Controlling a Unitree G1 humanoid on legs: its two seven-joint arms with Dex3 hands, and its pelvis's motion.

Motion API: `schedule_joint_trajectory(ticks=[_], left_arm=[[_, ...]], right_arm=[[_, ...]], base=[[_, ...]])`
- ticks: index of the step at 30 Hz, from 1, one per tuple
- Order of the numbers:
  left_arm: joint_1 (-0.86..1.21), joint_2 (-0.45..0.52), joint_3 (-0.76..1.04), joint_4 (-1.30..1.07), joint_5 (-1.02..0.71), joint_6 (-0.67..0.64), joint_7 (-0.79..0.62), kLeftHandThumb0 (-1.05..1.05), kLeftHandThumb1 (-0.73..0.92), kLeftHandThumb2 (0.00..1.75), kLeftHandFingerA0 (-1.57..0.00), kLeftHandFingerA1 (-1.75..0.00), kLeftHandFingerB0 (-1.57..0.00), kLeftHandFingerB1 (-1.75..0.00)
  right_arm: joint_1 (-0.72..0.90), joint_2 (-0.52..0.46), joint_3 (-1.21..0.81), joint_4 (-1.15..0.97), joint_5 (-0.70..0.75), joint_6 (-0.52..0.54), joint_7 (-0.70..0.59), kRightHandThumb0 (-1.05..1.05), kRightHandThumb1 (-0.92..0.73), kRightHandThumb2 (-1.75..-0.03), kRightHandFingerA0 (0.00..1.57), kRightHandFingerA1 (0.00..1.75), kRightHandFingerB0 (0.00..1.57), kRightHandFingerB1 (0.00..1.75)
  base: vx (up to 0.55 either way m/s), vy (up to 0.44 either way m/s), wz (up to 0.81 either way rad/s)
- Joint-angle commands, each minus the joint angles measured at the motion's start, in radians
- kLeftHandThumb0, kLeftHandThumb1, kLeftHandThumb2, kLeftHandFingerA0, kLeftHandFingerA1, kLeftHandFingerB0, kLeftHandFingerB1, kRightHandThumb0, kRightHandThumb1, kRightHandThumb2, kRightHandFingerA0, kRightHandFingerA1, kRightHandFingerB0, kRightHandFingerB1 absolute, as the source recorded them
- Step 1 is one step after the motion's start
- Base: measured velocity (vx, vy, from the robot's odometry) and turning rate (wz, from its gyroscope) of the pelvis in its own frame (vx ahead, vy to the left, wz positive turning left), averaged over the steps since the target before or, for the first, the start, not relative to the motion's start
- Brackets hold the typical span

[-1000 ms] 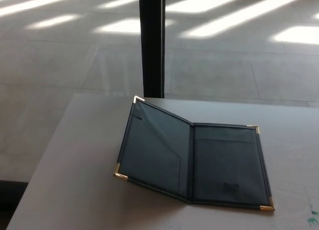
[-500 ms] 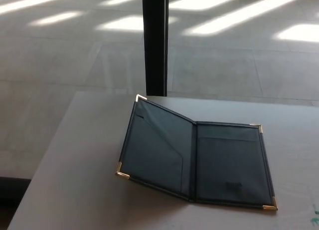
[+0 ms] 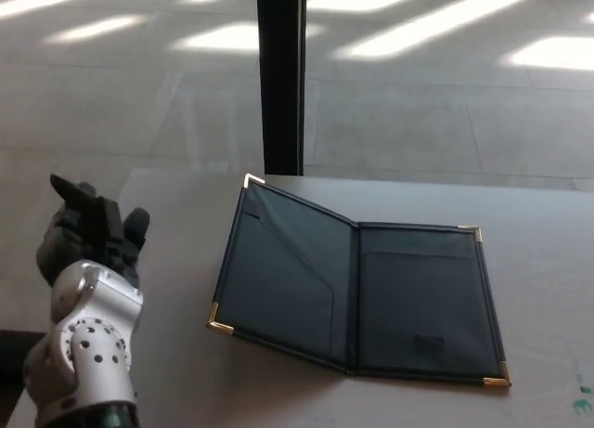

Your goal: The robot uses its left hand to push the cover of the diary kept in the middle of the desk to close it

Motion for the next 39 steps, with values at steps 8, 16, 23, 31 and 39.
schedule_joint_trajectory(ticks=[8,16,23,31,39], left_arm=[[0.211,-0.15,-0.168,-0.09,-0.021,0.043,0.03,-0.89,0.77,1.18,-0.36,-0.63,-0.3,-0.55],[0.306,-0.125,-0.257,-0.095,0.015,0.062,0.019,-0.96,0.92,0.84,-0.44,-0.64,-0.32,-0.49],[0.359,-0.132,-0.314,-0.104,0.001,0.046,-0.026,-0.97,0.92,0.81,-0.39,-0.59,-0.34,-0.5],[0.441,-0.142,-0.433,-0.093,0.07,-0.001,-0.003,-0.96,0.92,0.82,-0.36,-0.59,-0.35,-0.5],[0.456,-0.137,-0.443,-0.11,0.037,0.006,0.002,-0.94,0.75,1.16,-0.39,-0.64,-0.35,-0.58]], right_arm=[[0.014,-0.044,-0.021,0.019,0.032,0.049,-0.015,-0.74,-0.92,-0.71,0.49,0.74,0.54,0.55],[-0.004,-0.04,-0.031,0.014,0.061,0.055,-0.016,-0.72,-0.92,-0.75,0.51,0.74,0.55,0.53],[-0.017,-0.041,-0.029,0.007,0.061,0.061,-0.034,-0.73,-0.92,-0.73,0.5,0.74,0.56,0.57],[-0.027,-0.039,-0.027,0.018,0.06,0.05,-0.031,-0.73,-0.92,-0.74,0.53,0.74,0.57,0.54],[-0.034,-0.032,-0.035,-0.002,0.068,0.073,-0.061,-0.72,-0.92,-0.72,0.53,0.75,0.59,0.53]], base=[[0.0,0.0,0.0],[0.0,0.0,0.0],[0.0,0.0,0.0],[0.0,0.0,0.0],[0.0,0.0,0.0]])
